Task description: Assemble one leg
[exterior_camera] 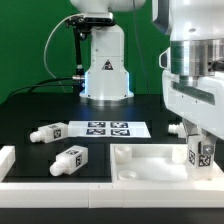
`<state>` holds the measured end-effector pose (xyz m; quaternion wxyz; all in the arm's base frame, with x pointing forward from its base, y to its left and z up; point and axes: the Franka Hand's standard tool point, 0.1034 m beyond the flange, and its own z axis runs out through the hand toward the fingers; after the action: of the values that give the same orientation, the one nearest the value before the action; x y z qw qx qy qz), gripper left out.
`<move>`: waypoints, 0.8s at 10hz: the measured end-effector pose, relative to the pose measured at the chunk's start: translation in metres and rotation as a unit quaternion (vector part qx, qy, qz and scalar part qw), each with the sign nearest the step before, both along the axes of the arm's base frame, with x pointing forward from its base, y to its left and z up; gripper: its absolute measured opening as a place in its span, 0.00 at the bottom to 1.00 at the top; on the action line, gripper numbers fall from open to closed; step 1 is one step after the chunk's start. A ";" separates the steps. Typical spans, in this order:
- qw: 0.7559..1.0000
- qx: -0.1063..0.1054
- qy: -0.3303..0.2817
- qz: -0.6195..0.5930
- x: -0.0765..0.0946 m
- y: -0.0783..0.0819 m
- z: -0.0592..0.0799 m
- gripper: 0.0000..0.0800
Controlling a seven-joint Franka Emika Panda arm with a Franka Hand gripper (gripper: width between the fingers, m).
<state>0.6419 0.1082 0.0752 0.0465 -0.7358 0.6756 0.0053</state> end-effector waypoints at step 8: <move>0.978 0.040 0.008 -0.206 0.000 0.002 0.001 0.53</move>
Offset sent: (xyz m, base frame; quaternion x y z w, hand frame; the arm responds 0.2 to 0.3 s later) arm 0.0031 -0.0029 -0.0002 0.0326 -0.0258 0.2343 0.9713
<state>0.6417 0.1100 0.0761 0.0704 -0.5787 0.8120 0.0290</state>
